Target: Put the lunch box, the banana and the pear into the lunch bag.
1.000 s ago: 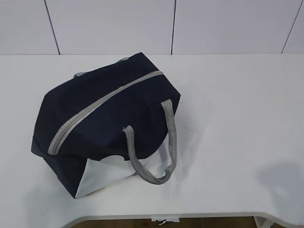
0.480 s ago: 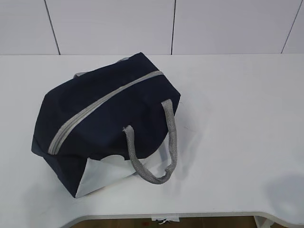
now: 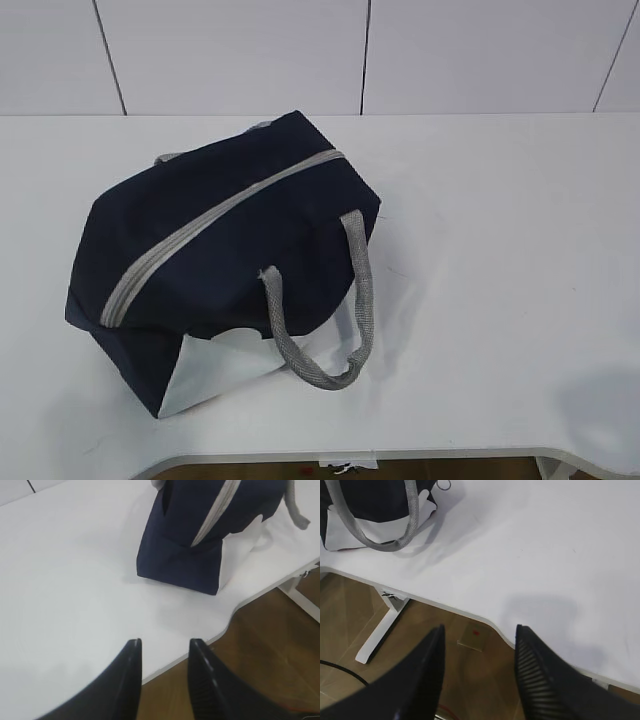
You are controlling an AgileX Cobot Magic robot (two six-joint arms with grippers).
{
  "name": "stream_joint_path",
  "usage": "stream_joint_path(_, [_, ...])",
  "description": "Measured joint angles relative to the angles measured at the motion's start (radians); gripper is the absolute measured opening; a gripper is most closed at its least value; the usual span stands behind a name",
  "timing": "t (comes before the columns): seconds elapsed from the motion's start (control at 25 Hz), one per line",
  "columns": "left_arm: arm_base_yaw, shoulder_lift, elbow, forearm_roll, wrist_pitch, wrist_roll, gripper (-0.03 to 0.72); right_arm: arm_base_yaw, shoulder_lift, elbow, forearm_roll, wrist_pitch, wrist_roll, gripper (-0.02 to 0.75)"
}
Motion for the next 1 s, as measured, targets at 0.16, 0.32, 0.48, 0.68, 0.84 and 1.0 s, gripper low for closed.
stream_joint_path(0.16, [0.021, 0.000, 0.000, -0.002, 0.000, 0.000, 0.242, -0.084, 0.000, 0.001, 0.023, 0.000, 0.000, 0.363])
stream_joint_path(0.32, [0.258, 0.000, 0.000, -0.012, 0.000, 0.000, 0.242, -0.202, 0.000, 0.001, 0.024, 0.000, 0.000, 0.363])
stream_joint_path(0.48, [0.344, 0.000, 0.000, -0.032, 0.000, 0.000, 0.242, -0.257, 0.000, 0.001, 0.026, 0.000, 0.000, 0.363])
stream_joint_path(0.68, [0.367, 0.000, 0.000, -0.049, 0.000, 0.000, 0.243, -0.261, 0.000, 0.001, 0.026, 0.000, 0.000, 0.363])
stream_joint_path(0.84, [0.367, 0.000, 0.000, -0.068, 0.000, 0.000, 0.242, -0.261, 0.000, 0.001, 0.026, 0.000, 0.000, 0.363])
stream_joint_path(1.0, [0.367, 0.000, 0.000, -0.079, 0.000, 0.000, 0.242, -0.261, 0.000, 0.001, 0.026, 0.000, 0.000, 0.363])
